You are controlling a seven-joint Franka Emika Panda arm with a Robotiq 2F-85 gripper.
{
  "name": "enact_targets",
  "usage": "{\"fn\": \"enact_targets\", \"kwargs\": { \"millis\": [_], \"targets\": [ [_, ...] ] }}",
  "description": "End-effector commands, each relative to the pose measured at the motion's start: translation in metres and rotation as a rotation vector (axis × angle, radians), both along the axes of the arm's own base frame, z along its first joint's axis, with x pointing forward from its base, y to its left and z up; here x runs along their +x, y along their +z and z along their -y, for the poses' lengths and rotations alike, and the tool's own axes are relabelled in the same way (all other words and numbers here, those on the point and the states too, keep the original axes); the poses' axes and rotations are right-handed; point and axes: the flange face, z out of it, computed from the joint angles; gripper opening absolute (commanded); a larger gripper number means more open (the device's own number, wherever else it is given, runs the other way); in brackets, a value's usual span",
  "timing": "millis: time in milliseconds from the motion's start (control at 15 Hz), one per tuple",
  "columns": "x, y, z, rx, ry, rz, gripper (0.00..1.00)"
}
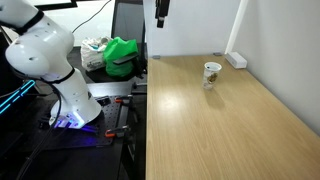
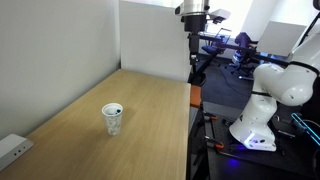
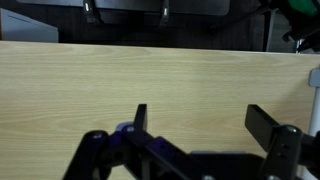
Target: Take the green marker out of the cup and place it on the table
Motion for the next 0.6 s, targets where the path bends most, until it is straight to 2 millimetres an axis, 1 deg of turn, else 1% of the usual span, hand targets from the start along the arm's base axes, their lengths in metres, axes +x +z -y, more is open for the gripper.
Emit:
{"fn": "enact_targets", "kwargs": {
  "millis": [0, 200, 533],
  "targets": [
    [0.004, 0.0, -0.002, -0.012, 0.041, 0.014, 1.0],
    [0.01, -0.004, -0.007, -0.028, 0.068, 0.03, 1.0],
    [0.032, -0.013, -0.018, -0.072, 0.092, 0.116, 1.0]
  ]
}}
